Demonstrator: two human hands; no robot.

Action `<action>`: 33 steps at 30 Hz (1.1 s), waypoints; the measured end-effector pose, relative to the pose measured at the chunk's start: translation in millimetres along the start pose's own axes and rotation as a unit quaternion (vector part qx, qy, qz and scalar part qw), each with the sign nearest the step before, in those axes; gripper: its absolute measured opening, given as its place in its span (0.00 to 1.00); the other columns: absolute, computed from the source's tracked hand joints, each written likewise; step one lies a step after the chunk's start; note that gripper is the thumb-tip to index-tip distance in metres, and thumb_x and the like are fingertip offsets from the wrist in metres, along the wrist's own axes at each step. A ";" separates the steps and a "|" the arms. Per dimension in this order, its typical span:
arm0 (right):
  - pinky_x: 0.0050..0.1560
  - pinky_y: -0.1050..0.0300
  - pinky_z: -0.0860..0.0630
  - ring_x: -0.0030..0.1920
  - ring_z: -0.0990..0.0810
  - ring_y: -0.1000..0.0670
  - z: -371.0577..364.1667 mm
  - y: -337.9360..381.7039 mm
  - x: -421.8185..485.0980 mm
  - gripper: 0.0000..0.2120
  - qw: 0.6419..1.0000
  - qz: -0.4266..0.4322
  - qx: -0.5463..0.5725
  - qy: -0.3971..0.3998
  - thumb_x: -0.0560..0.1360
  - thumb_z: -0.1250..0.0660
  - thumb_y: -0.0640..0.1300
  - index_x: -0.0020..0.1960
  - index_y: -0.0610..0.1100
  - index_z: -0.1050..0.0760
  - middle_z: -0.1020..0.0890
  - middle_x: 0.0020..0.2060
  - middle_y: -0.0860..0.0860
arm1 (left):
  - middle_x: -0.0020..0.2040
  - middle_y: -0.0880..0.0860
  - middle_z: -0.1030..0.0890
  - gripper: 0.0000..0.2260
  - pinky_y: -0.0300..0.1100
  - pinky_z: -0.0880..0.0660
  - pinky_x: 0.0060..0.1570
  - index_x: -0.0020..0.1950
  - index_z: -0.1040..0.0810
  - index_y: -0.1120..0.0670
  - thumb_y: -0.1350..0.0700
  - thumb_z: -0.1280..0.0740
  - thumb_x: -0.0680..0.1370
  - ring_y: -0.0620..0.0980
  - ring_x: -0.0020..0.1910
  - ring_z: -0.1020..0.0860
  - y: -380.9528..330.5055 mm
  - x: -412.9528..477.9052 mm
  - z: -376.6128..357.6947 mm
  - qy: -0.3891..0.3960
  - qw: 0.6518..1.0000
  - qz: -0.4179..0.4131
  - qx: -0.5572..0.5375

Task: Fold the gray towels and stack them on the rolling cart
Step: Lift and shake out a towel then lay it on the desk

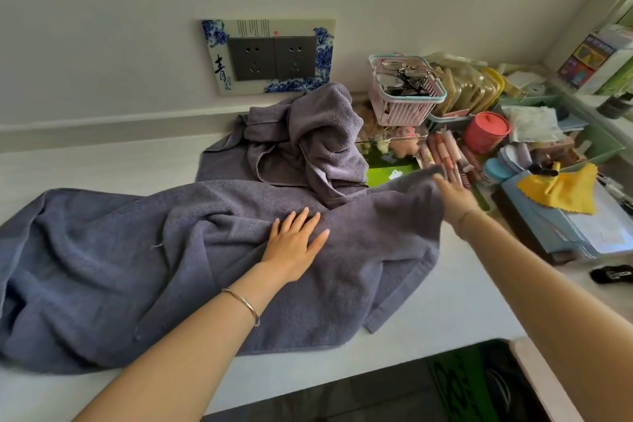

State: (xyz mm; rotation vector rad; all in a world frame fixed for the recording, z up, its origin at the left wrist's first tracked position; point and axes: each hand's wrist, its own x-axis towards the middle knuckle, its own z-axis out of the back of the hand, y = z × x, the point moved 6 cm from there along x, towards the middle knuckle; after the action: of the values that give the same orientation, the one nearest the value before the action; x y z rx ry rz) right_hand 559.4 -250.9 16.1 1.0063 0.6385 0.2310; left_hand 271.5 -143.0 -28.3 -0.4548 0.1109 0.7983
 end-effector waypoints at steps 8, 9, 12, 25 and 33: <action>0.46 0.49 0.26 0.43 0.25 0.43 -6.8 -54.9 -14.4 0.15 0.993 0.043 -0.109 0.012 0.77 0.36 0.51 0.45 0.38 0.25 0.22 0.41 0.40 | 0.79 0.48 0.55 0.26 0.56 0.62 0.73 0.77 0.50 0.43 0.37 0.57 0.80 0.53 0.77 0.60 1.2 -4.9 -14.2 0.038 0.999 0.028 0.009; 0.51 0.46 0.26 0.46 0.24 0.41 -4.7 -54.5 -12.6 0.14 0.994 0.050 -0.101 0.008 0.78 0.37 0.50 0.49 0.38 0.26 0.21 0.46 0.39 | 0.79 0.48 0.56 0.26 0.57 0.62 0.73 0.77 0.50 0.43 0.37 0.57 0.80 0.54 0.77 0.61 1.0 -6.0 -15.5 0.040 0.999 0.032 0.009; 0.55 0.45 0.27 0.50 0.23 0.39 11.6 -42.0 -3.8 0.15 0.991 0.053 -0.123 -0.017 0.79 0.39 0.49 0.53 0.36 0.27 0.21 0.49 0.40 | 0.78 0.49 0.59 0.27 0.59 0.63 0.72 0.77 0.53 0.41 0.36 0.57 0.79 0.55 0.76 0.64 -3.1 -9.4 -21.9 0.045 0.998 0.039 0.016; 0.47 0.55 0.20 0.49 0.21 0.47 16.0 -102.6 -65.7 0.18 0.990 -0.054 0.054 0.116 0.74 0.32 0.51 0.54 0.37 0.25 0.21 0.48 0.43 | 0.75 0.47 0.68 0.34 0.58 0.68 0.70 0.72 0.67 0.37 0.31 0.79 0.66 0.56 0.76 0.63 -37.3 -23.0 -54.9 -0.047 0.995 -0.056 0.072; 0.47 0.57 0.22 0.45 0.20 0.48 -1.4 -123.3 -123.2 0.16 0.985 -0.064 0.158 0.041 0.78 0.37 0.50 0.51 0.37 0.22 0.18 0.45 0.45 | 0.79 0.51 0.52 0.31 0.54 0.54 0.73 0.77 0.56 0.42 0.35 0.64 0.74 0.56 0.76 0.50 -47.5 -22.9 -40.2 -0.085 0.996 -0.018 0.015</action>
State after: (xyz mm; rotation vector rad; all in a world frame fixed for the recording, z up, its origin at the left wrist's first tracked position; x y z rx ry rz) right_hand 447.4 -372.1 -40.2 1.2589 0.8296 0.0588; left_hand 292.3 -204.5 -41.7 -0.3579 -0.0434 0.7965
